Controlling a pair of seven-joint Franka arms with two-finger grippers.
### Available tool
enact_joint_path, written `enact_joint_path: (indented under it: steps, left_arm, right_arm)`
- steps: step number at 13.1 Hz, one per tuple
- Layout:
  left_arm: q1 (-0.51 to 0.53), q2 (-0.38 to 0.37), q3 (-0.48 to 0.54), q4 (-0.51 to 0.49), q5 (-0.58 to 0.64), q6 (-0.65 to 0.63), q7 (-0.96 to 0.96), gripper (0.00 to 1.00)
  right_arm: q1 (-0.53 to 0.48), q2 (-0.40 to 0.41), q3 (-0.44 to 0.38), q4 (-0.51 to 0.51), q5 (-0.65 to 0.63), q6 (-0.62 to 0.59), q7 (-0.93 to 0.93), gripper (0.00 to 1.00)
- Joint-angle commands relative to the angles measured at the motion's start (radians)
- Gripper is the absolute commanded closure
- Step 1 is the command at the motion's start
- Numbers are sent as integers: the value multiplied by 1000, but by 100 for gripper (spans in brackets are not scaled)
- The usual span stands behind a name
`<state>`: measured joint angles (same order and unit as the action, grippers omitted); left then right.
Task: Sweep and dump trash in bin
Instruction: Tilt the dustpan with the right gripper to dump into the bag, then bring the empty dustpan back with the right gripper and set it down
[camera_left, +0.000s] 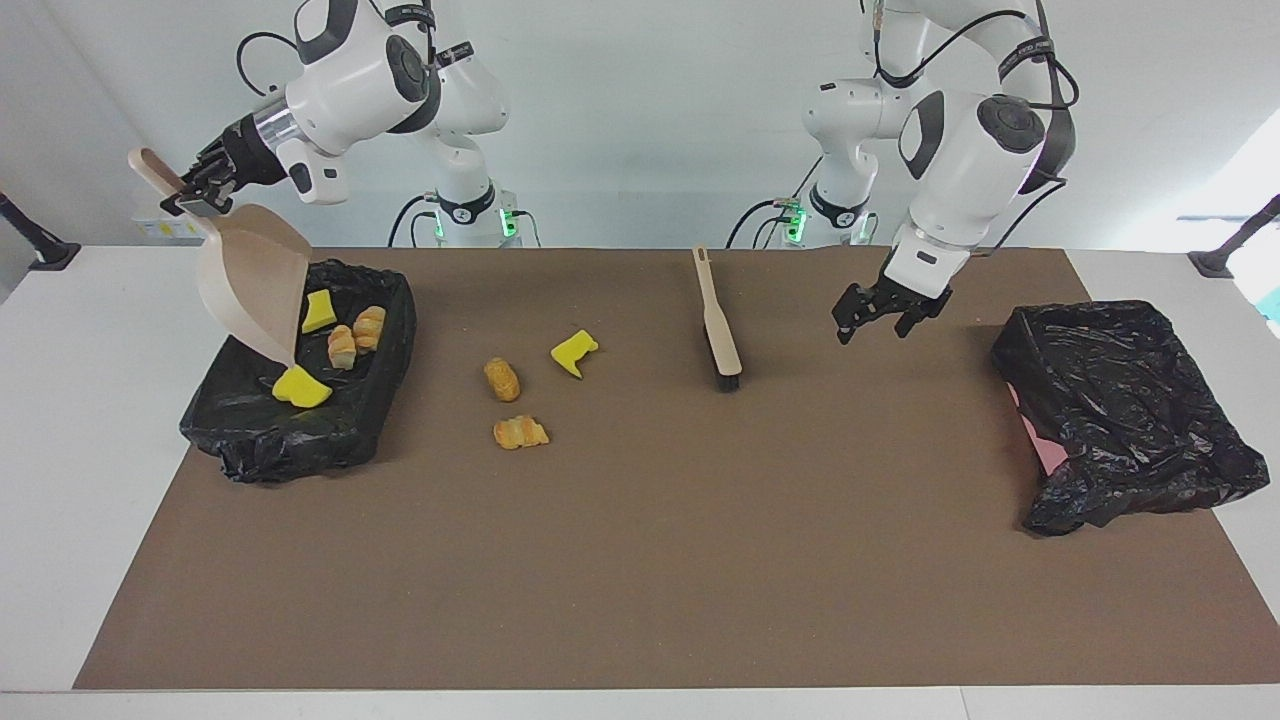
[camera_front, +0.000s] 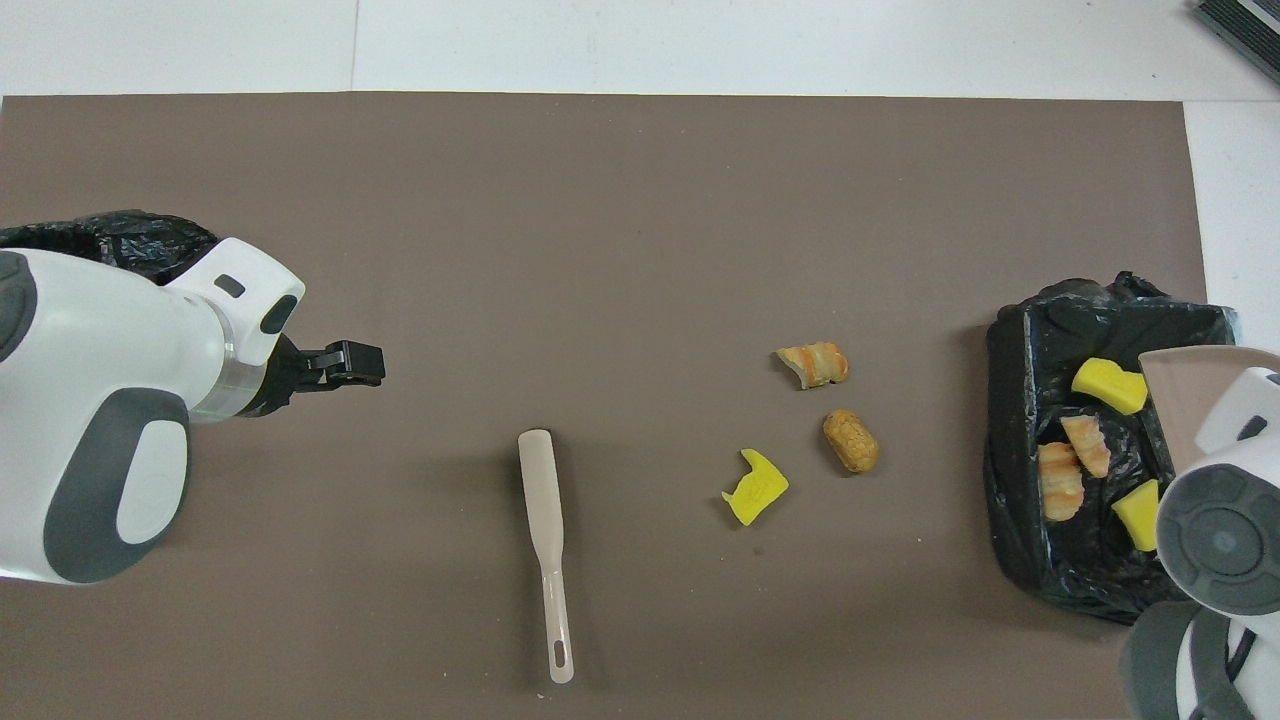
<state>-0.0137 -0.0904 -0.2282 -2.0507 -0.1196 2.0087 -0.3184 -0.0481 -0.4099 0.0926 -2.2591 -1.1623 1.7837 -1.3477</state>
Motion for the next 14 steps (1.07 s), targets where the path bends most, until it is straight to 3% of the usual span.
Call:
enact_joint_path:
  steps: [1, 9, 14]
  left_arm:
    - [15, 6, 4, 18, 20, -24, 12, 0]
    - [136, 9, 3, 18, 20, -25, 9, 0]
    - [136, 9, 3, 18, 20, -25, 10, 0]
  right_arm:
    - [-1, -10, 6, 39, 10, -18, 25, 100]
    - [0, 81, 16, 157, 372, -21, 255, 100]
    - [1, 233, 90, 380, 649, -119, 516, 100]
